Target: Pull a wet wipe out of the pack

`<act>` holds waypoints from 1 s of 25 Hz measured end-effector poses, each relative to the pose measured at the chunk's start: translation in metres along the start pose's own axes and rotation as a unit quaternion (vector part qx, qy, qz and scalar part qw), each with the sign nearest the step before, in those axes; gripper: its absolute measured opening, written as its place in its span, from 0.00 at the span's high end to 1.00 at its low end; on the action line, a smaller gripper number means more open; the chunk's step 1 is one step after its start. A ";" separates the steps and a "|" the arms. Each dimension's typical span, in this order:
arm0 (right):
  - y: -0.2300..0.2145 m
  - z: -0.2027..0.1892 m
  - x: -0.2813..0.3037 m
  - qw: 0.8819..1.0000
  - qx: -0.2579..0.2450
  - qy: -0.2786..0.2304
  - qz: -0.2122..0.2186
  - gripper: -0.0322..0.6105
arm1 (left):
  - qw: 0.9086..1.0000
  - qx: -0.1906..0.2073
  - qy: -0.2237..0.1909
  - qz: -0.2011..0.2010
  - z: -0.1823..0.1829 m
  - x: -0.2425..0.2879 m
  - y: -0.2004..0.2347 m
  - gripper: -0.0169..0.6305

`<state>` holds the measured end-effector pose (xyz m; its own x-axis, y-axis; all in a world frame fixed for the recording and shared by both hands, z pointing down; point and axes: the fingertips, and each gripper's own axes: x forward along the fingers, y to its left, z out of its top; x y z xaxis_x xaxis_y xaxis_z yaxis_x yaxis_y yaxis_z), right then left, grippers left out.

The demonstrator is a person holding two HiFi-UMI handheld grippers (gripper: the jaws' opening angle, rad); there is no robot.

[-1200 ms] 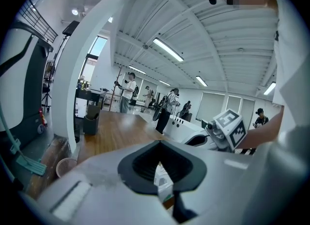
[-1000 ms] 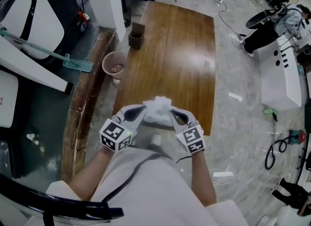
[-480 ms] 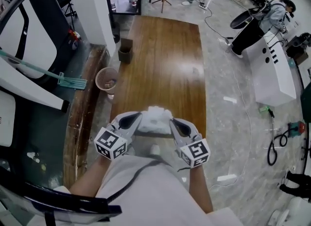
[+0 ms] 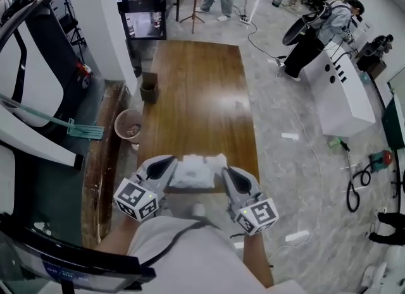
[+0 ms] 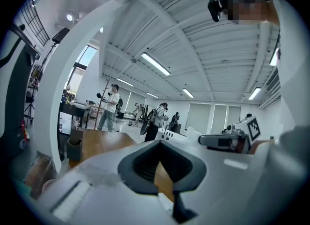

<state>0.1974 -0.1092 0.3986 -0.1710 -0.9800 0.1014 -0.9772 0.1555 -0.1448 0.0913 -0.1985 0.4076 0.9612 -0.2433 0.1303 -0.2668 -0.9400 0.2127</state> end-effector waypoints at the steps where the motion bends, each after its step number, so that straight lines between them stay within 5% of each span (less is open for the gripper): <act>1: -0.001 0.002 -0.003 1.000 0.000 -0.003 -0.004 0.92 | 1.000 0.001 -0.003 -0.003 0.002 0.002 -0.002 0.97; 25: -0.003 -0.003 -0.007 1.000 -0.005 0.007 -0.015 0.92 | 1.000 0.000 -0.004 -0.017 0.005 0.011 -0.007 0.97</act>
<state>0.2009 -0.1022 0.4008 -0.1442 -0.9823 0.1196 -0.9830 0.1283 -0.1316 0.1037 -0.1956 0.4024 0.9704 -0.2123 0.1148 -0.2331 -0.9480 0.2169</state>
